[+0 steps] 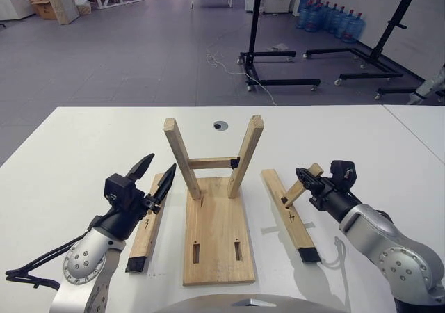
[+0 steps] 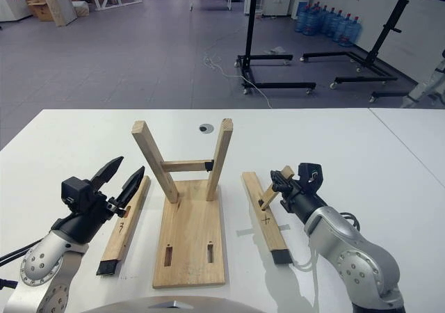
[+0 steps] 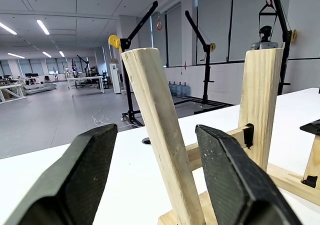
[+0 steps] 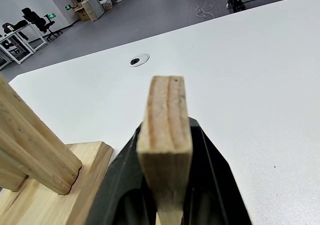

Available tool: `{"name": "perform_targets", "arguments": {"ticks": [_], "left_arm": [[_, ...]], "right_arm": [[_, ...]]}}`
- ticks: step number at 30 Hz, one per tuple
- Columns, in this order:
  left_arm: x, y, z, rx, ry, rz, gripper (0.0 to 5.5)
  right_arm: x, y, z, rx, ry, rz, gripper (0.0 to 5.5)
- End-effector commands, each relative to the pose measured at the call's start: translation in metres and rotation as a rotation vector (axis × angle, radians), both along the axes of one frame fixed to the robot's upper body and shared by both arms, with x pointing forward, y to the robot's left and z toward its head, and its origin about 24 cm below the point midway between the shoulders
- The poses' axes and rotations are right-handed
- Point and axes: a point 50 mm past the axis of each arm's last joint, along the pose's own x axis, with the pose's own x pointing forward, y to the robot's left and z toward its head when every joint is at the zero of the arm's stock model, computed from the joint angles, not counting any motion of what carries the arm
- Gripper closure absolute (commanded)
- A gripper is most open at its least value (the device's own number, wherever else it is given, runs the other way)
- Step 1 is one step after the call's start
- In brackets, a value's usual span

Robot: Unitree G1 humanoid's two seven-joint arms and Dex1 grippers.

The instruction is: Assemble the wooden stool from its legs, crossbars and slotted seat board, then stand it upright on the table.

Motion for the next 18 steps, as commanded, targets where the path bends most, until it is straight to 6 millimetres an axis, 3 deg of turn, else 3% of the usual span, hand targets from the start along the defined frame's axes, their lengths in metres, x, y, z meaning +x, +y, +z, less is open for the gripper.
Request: {"name": "perform_targets", "arguments": {"ticks": [1,8,18], "left_arm": [[0.0,0.001,-0.001,0.025,0.005,-0.009,2.66],[-0.005,0.004,-0.002,0.037,0.009,0.021,2.66],[-0.001,0.005,-0.006,0.057,0.012,0.027,2.66]], "right_arm": [[-0.014,-0.01,-0.033,-0.105,0.186,-0.036,5.12],[-0.023,-0.017,-0.025,-0.23,0.174,0.038,5.12],[-0.02,-0.013,-0.038,-0.18,0.107,0.029,5.12]]}}
